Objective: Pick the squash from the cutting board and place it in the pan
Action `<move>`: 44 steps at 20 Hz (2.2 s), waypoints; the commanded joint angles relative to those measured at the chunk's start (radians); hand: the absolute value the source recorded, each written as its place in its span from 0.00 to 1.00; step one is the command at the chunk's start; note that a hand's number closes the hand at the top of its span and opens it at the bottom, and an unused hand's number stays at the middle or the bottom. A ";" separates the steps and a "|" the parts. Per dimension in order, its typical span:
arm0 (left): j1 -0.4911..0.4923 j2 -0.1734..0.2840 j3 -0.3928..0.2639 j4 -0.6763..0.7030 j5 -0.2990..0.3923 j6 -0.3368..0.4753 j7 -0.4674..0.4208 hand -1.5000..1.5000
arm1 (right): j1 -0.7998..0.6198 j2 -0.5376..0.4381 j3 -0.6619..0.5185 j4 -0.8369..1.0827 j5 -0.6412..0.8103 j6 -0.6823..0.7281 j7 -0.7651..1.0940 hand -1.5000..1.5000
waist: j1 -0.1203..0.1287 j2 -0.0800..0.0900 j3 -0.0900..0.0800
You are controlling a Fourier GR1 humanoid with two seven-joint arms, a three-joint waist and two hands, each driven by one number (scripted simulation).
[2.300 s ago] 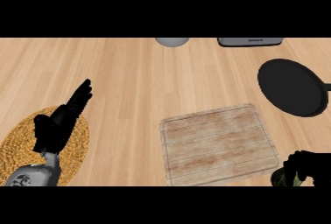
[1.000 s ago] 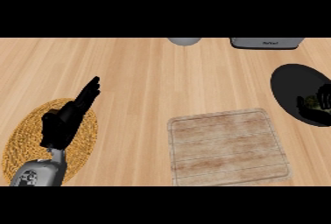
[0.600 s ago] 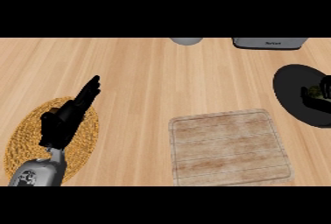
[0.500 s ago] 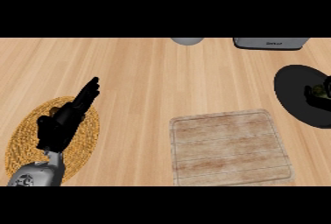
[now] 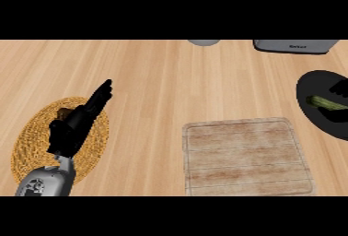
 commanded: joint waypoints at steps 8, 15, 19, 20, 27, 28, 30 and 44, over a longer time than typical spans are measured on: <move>-0.028 -0.018 -0.002 0.007 -0.004 0.009 0.005 0.50 | -0.073 0.030 -0.142 0.033 -0.143 0.175 -0.082 0.00 | 0.012 0.010 0.007; -0.012 -0.012 0.007 0.001 -0.014 0.021 0.011 0.50 | -0.030 -0.059 -0.294 0.064 -0.300 0.449 -0.148 0.00 | -0.014 0.005 0.007; -0.032 -0.008 0.014 0.023 -0.008 0.010 -0.010 0.50 | -0.013 -0.096 -0.293 0.069 -0.302 0.584 -0.159 0.00 | -0.010 0.010 0.006; -0.002 -0.005 0.011 -0.010 0.003 0.002 0.021 0.50 | 0.037 -0.085 -0.309 0.073 -0.317 0.585 -0.207 0.00 | -0.005 0.007 0.008; -0.036 -0.007 0.015 0.004 -0.012 0.015 0.030 0.50 | 0.151 -0.144 -0.320 0.030 -0.332 0.763 -0.377 0.00 | -0.036 -0.002 0.007; 0.040 0.017 0.027 0.005 -0.010 -0.001 -0.016 0.50 | 0.176 -0.161 -0.330 0.024 -0.342 0.785 -0.400 0.00 | -0.031 -0.006 0.006; -0.011 -0.002 0.040 0.031 0.008 0.006 -0.006 0.50 | 0.216 -0.133 -0.326 0.016 -0.342 0.797 -0.435 0.00 | -0.046 -0.007 0.005; 0.029 0.001 0.054 0.035 0.002 0.012 -0.026 0.50 | 0.390 -0.107 -0.322 -0.060 -0.364 0.842 -0.543 0.00 | -0.054 -0.013 0.006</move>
